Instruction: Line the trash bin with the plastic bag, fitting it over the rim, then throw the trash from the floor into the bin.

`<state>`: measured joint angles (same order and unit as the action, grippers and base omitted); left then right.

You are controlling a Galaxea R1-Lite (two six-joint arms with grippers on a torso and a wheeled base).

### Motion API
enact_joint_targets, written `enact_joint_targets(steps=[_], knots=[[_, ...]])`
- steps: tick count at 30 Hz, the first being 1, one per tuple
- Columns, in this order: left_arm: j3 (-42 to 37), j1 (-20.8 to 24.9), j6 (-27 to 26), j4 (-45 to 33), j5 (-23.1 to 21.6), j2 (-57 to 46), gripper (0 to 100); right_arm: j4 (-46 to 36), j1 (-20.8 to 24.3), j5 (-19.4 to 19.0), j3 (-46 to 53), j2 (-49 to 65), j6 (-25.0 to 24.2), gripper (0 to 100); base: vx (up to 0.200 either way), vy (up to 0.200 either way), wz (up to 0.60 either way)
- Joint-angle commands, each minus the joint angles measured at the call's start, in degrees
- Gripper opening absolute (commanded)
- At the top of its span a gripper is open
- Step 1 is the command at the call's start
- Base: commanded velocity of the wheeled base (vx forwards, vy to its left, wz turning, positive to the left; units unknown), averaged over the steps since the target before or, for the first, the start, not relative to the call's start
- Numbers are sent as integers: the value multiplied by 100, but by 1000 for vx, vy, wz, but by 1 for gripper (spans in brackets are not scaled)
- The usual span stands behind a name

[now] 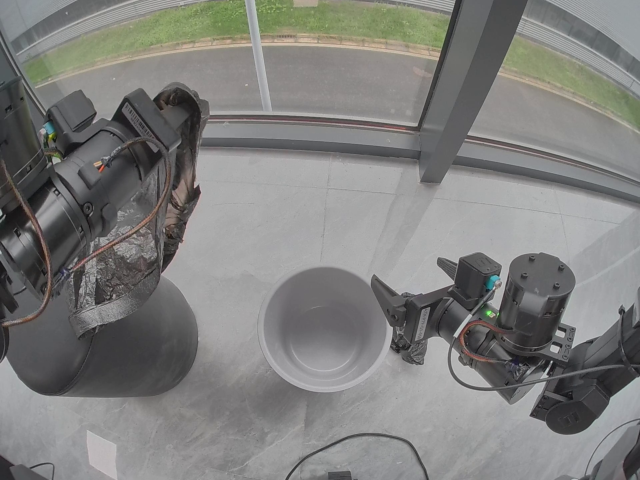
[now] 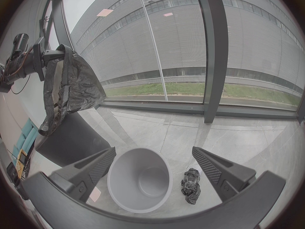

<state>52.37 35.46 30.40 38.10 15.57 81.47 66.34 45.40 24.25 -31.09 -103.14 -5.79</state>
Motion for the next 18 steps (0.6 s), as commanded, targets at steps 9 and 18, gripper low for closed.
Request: enact_joint_targets(steps=[9,18], knots=[[300,479,256,-224,-27,-8,0,2,22,-8,-29,5,-1,100,0,0,0],[335,725,572,-329,-27,-61,0,19,224,-8,-64,-48,-1,100,0,0,0]])
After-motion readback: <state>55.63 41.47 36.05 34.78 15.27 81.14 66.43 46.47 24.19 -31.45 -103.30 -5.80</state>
